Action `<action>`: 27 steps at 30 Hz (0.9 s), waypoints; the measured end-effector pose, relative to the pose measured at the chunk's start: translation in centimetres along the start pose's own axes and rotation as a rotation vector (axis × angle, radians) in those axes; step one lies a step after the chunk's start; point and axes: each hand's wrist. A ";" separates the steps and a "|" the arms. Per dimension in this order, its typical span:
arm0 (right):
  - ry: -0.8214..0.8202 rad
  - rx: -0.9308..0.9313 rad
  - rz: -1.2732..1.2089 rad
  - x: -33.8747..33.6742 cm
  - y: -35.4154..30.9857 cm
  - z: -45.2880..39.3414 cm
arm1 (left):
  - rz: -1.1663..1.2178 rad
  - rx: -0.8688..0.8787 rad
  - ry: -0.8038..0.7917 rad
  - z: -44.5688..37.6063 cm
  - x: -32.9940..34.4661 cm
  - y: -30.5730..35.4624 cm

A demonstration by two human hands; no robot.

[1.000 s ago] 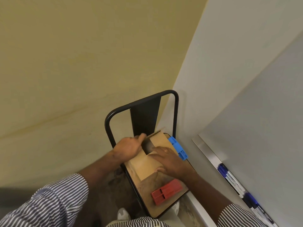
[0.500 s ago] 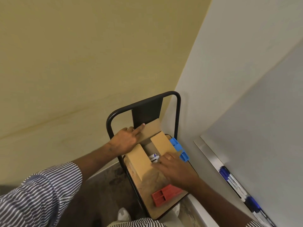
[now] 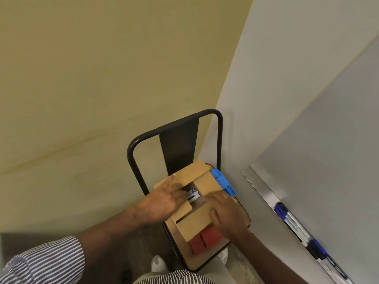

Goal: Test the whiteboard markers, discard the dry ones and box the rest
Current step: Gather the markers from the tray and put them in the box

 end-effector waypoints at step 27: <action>-0.005 0.514 -0.427 -4.8 5.2 -8.4 | 0.049 -0.157 0.106 0.8 -2.1 1.6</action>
Point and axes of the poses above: each hand's wrist, its own z-axis away from the middle knuckle, its own x-axis out of the palm, y = z × x, and after that the axes turned 3 degrees about y, right-handed
